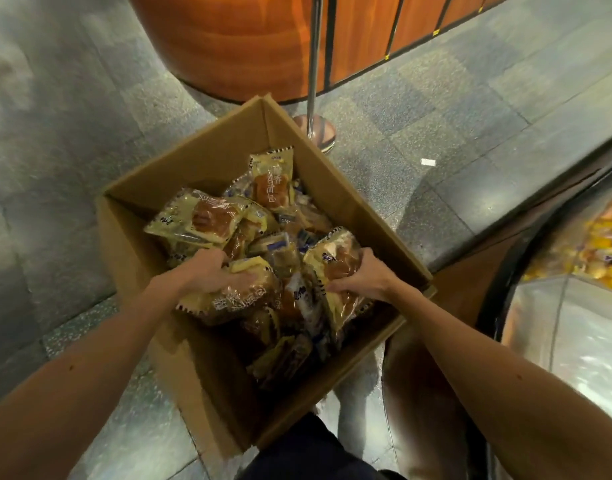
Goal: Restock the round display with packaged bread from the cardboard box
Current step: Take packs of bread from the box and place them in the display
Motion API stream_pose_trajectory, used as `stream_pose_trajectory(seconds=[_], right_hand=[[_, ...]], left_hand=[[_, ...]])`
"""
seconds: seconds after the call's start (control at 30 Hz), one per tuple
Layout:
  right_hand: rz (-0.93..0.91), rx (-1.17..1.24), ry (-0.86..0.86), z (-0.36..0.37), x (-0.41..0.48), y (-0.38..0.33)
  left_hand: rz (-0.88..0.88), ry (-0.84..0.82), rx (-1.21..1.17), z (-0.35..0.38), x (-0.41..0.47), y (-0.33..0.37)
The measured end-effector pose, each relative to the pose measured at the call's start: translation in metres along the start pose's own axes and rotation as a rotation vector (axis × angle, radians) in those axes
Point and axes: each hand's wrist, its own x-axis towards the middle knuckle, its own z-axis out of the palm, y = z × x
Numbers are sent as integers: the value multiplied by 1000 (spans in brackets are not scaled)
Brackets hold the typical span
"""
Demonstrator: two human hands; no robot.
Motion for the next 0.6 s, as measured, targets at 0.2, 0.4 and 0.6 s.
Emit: stream_pose_trajectory(seconds=[0.2, 0.4, 0.6], right_hand=[[-77, 323, 90, -34, -54, 13], [-144, 511, 324, -71, -149, 43], [-267, 887, 502, -91, -286, 112]], left_hand=[[131, -12, -340, -14, -30, 53], [361, -10, -516, 5, -82, 161], [514, -349, -736, 77, -146, 266]])
